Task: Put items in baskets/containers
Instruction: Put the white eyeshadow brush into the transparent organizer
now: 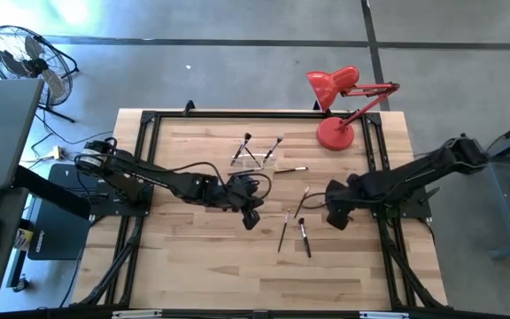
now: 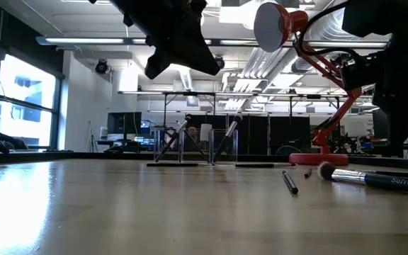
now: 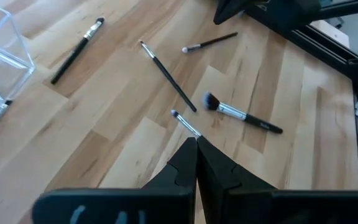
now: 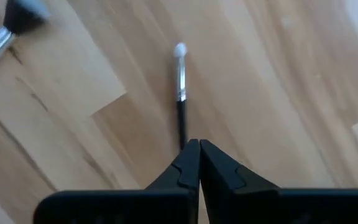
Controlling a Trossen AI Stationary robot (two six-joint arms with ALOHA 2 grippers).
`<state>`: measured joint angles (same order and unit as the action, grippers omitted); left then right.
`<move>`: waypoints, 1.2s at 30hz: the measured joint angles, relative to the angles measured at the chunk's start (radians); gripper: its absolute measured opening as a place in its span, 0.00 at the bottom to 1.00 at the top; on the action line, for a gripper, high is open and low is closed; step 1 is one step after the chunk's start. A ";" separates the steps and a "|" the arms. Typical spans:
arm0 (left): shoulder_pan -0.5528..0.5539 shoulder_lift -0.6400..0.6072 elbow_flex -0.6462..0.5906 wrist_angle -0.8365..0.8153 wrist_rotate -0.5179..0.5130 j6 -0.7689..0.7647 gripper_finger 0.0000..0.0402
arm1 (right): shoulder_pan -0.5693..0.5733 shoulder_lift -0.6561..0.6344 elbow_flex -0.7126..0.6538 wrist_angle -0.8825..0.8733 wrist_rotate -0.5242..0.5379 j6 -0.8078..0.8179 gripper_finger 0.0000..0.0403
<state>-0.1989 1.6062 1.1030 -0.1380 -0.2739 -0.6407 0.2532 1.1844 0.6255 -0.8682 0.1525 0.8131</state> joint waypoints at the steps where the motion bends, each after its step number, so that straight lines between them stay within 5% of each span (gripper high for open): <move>1: 0.000 0.000 0.000 0.000 0.003 -0.001 0.00 | 0.009 0.010 0.003 -0.001 -0.002 0.000 0.00; 17: 0.003 0.000 0.000 0.010 -0.058 0.041 0.00 | 0.040 0.020 0.009 -0.010 0.129 0.025 0.06; 29: 0.002 0.000 0.000 0.017 -0.059 0.030 0.00 | 0.052 0.020 -0.067 0.026 0.018 -0.029 0.22; 36: 0.002 0.000 0.000 0.032 -0.059 0.030 0.00 | 0.078 0.018 -0.185 0.199 -0.066 -0.001 0.31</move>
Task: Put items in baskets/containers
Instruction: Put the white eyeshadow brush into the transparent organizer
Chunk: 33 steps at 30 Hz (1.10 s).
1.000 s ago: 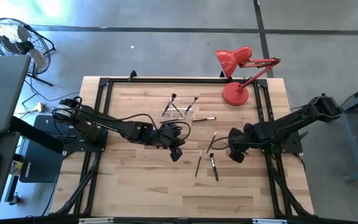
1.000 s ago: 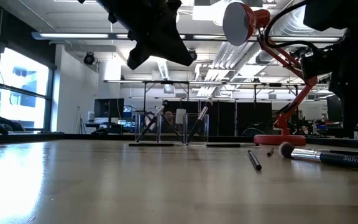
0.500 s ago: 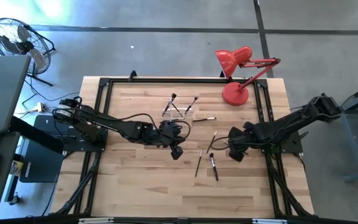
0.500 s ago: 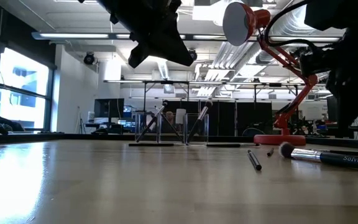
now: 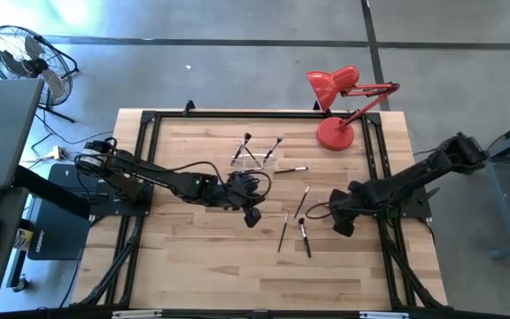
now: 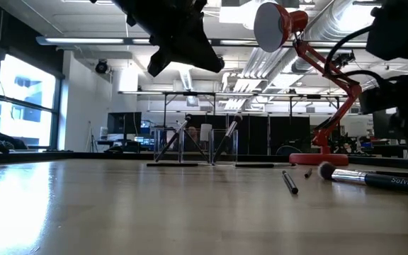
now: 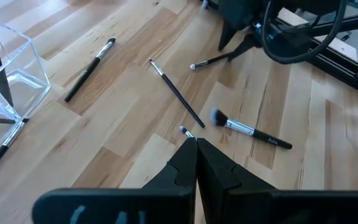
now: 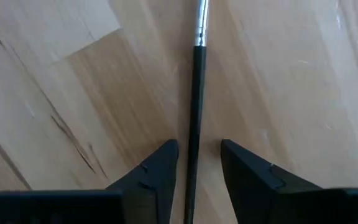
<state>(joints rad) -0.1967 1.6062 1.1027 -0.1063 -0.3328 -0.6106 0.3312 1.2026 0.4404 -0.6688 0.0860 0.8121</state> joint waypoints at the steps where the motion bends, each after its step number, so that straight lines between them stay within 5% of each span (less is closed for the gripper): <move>1: 0.000 0.000 0.000 0.001 0.000 0.000 0.00 | 0.004 -0.004 -0.015 0.016 0.002 0.013 0.31; 7: 0.000 0.000 0.000 0.007 0.000 -0.001 0.00 | 0.038 -0.005 -0.033 0.009 0.047 -0.007 0.28; 14: 0.000 0.000 0.000 0.011 -0.003 -0.001 0.00 | 0.082 -0.003 -0.040 0.073 0.085 -0.170 0.03; 22: 0.000 0.000 0.000 0.020 0.002 0.016 0.00 | 0.089 0.000 -0.045 0.127 0.119 -0.211 0.02; 33: 0.000 0.000 0.000 0.058 0.000 0.140 0.00 | 0.088 0.006 -0.022 0.304 0.300 -0.243 0.00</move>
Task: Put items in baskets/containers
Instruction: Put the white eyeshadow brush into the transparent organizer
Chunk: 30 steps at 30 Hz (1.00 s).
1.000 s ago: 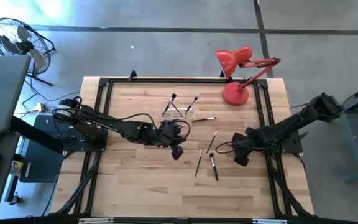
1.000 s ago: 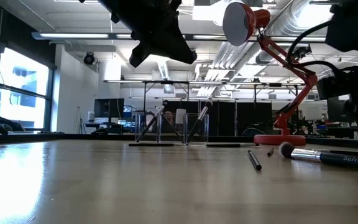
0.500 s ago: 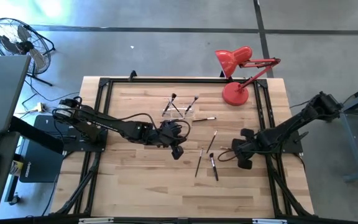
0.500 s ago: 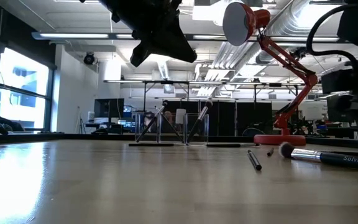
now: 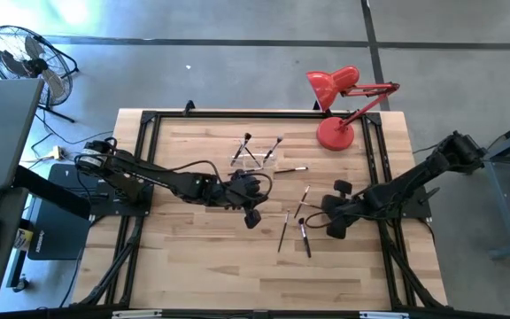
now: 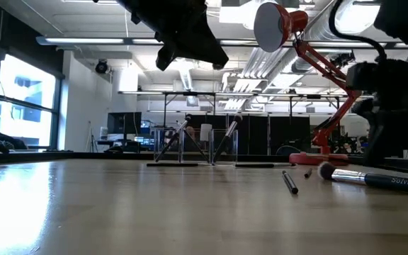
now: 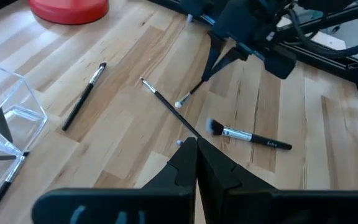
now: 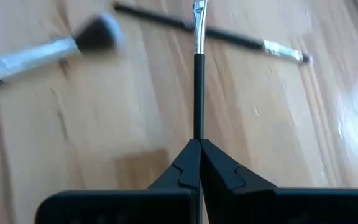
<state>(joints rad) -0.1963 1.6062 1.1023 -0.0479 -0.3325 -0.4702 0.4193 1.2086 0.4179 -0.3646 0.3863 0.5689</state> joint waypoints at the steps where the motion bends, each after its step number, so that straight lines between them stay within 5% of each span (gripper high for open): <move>1: 0.000 0.000 0.000 0.000 0.000 0.000 0.00 | 0.000 0.000 0.000 0.020 0.004 -0.007 0.00; 21: 0.000 0.144 0.000 0.181 0.085 0.017 0.01 | 0.000 -0.004 0.005 0.104 0.027 -0.028 0.00; 30: 0.013 0.144 0.000 0.181 0.077 -0.046 0.25 | 0.000 -0.005 0.005 0.194 0.064 -0.031 0.00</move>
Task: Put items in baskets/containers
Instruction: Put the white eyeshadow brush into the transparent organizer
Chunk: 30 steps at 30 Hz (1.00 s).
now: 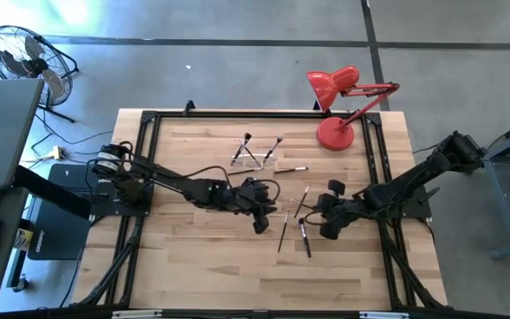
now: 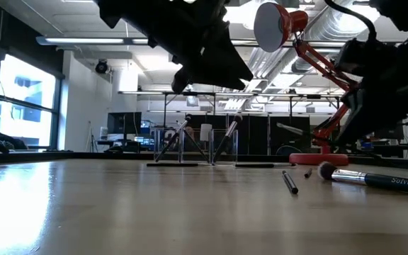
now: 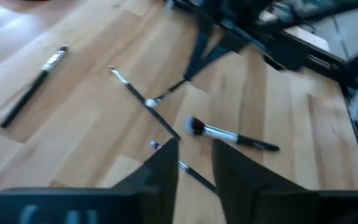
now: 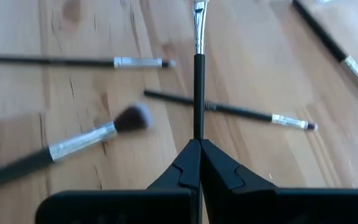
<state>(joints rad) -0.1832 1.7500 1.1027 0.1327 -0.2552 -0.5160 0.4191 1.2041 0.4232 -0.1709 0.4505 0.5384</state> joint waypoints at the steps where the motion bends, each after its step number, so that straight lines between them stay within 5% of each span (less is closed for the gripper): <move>1: 0.001 0.000 0.000 0.000 -0.005 -0.014 0.28 | 0.000 0.000 0.000 0.014 0.012 0.002 0.00; 10: 0.016 0.000 0.000 0.030 -0.094 -0.091 0.50 | 0.000 0.000 0.000 0.184 0.130 0.003 0.00; 20: 0.056 0.000 0.000 0.120 -0.100 -0.384 0.51 | -0.044 -0.001 0.001 0.327 0.190 0.072 0.00; 30: 0.094 0.000 0.000 0.130 -0.103 -0.580 0.51 | -0.131 -0.001 0.001 0.418 0.083 0.110 0.00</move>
<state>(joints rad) -0.0888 1.7500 1.1031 0.2623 -0.3578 -1.0964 0.2880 1.2030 0.4244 0.2476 0.5337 0.6480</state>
